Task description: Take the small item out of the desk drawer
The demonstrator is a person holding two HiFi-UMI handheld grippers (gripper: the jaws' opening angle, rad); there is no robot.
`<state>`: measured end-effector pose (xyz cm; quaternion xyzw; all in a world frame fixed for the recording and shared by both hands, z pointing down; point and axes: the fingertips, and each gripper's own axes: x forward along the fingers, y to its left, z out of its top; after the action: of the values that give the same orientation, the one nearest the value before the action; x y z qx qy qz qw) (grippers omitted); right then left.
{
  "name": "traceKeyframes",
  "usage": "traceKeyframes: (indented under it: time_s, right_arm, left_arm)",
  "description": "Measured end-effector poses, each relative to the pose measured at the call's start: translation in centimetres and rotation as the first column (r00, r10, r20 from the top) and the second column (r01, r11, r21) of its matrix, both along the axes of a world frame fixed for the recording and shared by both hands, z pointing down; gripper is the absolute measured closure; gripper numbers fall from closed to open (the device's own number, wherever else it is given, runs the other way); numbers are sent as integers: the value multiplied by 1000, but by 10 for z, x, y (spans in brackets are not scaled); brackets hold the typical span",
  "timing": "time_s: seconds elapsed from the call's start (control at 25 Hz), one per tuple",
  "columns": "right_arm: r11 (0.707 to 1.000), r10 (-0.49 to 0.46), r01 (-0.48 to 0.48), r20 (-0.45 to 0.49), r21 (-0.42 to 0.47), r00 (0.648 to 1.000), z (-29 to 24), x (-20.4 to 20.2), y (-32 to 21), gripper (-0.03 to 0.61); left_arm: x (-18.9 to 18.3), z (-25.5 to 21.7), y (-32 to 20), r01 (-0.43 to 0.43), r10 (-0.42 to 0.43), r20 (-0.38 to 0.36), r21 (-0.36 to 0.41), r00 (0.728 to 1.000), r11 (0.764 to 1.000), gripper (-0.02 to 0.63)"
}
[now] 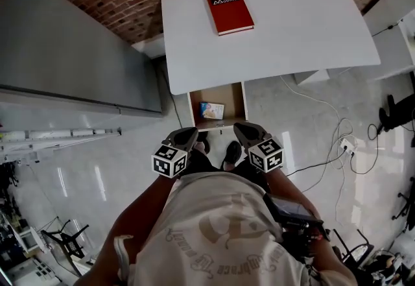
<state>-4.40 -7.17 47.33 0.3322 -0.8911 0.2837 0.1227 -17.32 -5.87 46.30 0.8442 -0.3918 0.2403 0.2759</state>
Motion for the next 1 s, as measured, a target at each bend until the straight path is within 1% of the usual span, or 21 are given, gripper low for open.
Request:
traceKeyframes:
  time_s: [0.24,0.4,0.72,0.84,1.0]
  right_arm:
    - [997,66,-66,-13,-28,998,9,6,-1,572]
    - [993,107,-108,-16,-47,994,17,12,3,572]
    - [984,156,-157,-18,-90,988,39,18,18,572]
    - [981,166,-167,-15,-103,986,45,17,22,572]
    - [977,188,-188,-12,-101,982,51,23,21,572]
  left_arm:
    - [1,16,-10,-86,87,38,-28,995,996,606]
    - [6,32,-15,-146,149,75,-44,986,988,606]
    - [9,57,-22,-203,211,143,-67,967,977,604]
    - [10,65,-18,-217,229,150,-89,962,972,604]
    - [17,74,-16,-235,248,128,-108,960,966,603]
